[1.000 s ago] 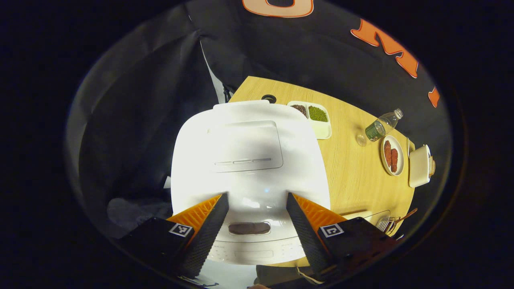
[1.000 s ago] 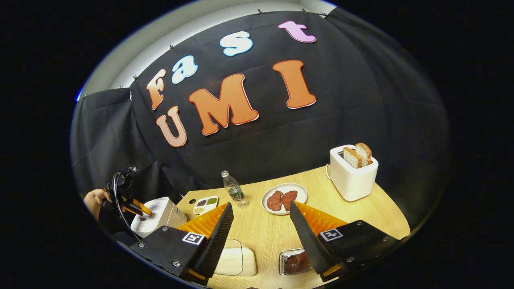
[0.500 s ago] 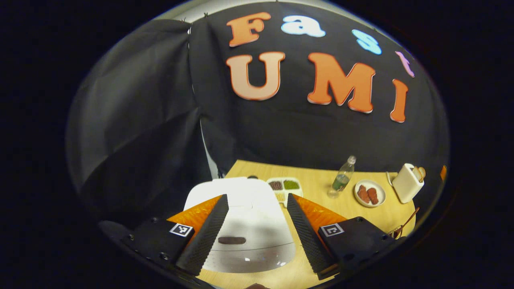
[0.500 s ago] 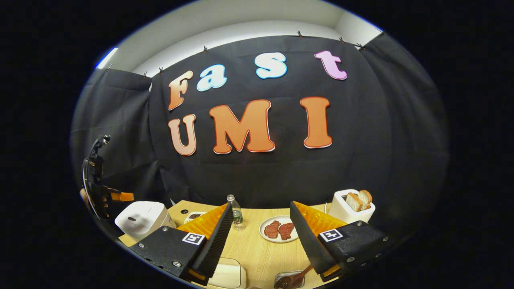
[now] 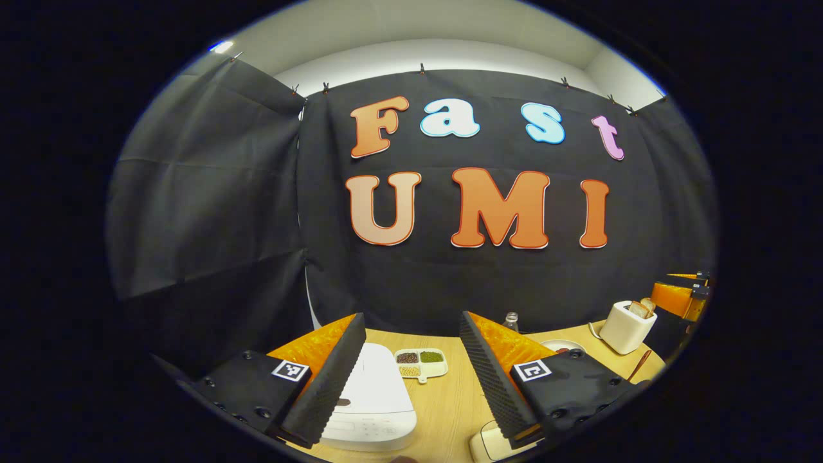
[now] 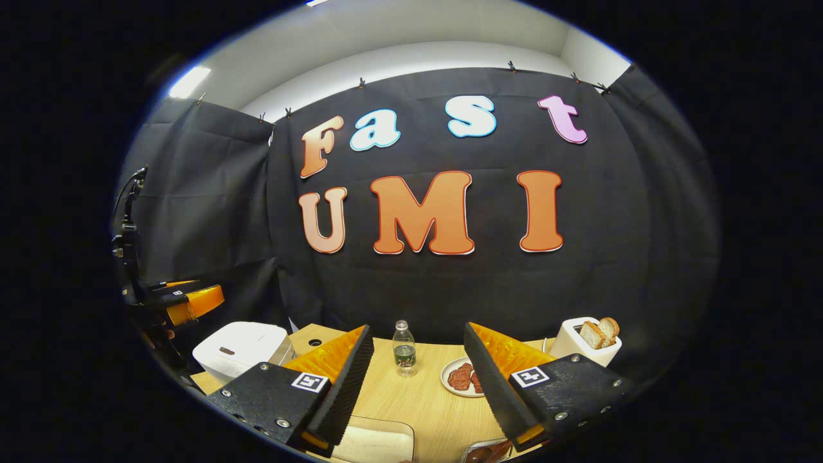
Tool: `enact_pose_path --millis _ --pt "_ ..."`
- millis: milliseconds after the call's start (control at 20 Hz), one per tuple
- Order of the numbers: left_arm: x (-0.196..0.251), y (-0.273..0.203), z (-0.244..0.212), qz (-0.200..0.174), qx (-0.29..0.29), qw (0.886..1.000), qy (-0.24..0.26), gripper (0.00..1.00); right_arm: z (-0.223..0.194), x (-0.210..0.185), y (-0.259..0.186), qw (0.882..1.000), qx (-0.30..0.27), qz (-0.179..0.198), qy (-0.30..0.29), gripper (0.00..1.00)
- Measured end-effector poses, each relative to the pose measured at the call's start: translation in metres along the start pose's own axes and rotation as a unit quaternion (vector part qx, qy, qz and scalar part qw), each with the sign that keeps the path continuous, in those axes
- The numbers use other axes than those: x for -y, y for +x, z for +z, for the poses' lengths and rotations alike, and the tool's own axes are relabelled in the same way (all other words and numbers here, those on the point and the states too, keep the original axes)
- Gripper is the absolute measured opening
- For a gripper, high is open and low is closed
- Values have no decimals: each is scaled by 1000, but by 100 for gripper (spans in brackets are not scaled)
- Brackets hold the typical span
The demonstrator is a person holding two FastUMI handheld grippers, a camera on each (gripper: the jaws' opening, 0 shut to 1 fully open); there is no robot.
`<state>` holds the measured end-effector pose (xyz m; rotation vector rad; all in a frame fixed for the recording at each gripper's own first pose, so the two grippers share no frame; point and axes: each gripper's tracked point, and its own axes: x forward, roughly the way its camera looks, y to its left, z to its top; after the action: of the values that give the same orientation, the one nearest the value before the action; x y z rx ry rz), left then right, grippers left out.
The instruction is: Close the left gripper, press the button to open the rice cooker; take a wooden spoon from the chopstick holder with the right hand, scoop a spoonful of rice and pour it into the rice cooker, then put the wooden spoon back into the chopstick holder.
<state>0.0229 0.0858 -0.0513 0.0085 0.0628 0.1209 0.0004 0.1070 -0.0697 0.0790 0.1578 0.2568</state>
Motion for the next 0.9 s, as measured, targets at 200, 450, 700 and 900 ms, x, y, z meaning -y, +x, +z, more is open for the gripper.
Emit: enact_pose_path --millis 200,450,700,900 --pt "17 -8 0 -18 14 1000 14 100 -3 -8 -3 1000 4 4 -1 88" --pt "36 -13 0 -30 19 999 33 100 -10 -11 -5 1000 -3 9 -5 88" --pt "55 -16 0 -50 23 998 37 100 -8 -11 -8 1000 -2 10 -5 88" --pt "63 -20 10 -70 30 997 13 100 -6 -10 -10 1000 0 6 -5 88"
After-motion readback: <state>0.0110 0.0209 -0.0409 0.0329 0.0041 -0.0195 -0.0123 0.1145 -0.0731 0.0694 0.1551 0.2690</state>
